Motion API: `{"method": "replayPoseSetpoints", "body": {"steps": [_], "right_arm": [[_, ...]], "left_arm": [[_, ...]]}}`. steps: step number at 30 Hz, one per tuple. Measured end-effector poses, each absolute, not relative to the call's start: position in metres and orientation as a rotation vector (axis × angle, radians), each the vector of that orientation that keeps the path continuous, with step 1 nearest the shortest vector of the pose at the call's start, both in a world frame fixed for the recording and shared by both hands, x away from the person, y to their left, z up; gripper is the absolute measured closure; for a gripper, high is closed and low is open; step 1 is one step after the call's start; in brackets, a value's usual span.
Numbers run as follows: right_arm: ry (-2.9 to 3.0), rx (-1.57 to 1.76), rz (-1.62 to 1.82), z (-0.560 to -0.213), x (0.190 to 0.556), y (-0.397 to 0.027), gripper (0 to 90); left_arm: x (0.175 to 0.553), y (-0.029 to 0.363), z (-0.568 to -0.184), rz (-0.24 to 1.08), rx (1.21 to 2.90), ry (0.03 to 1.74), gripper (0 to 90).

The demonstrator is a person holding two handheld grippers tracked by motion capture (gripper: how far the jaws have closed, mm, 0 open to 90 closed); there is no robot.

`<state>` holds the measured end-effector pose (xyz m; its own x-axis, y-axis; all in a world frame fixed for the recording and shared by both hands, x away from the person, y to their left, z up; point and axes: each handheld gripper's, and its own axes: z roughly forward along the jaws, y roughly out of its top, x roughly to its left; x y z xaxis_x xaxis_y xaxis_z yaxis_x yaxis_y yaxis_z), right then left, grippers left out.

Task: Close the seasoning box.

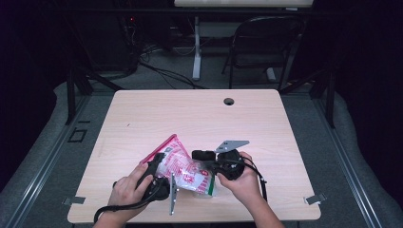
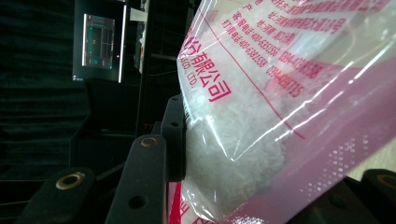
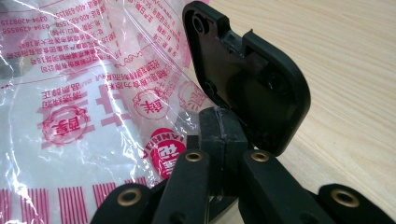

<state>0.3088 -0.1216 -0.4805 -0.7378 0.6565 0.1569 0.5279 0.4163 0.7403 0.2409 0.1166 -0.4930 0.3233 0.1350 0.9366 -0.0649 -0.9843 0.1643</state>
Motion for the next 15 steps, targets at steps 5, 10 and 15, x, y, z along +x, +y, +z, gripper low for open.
{"method": "replayPoseSetpoints", "body": {"steps": [5,10,15], "right_arm": [[2.503,1.051,1.230,-0.4805,0.3090,-0.1215,90.0],[2.498,1.055,1.227,-0.4802,0.3093,-0.1219,90.0],[2.496,1.060,1.227,-0.4796,0.3092,-0.1225,90.0]], "left_arm": [[0.2410,0.1158,-0.4918,1.748,2.408,0.052,67.8],[0.2418,0.1145,-0.4904,1.764,2.406,0.035,67.8],[0.2413,0.1134,-0.4894,1.776,2.407,0.027,67.9]]}}
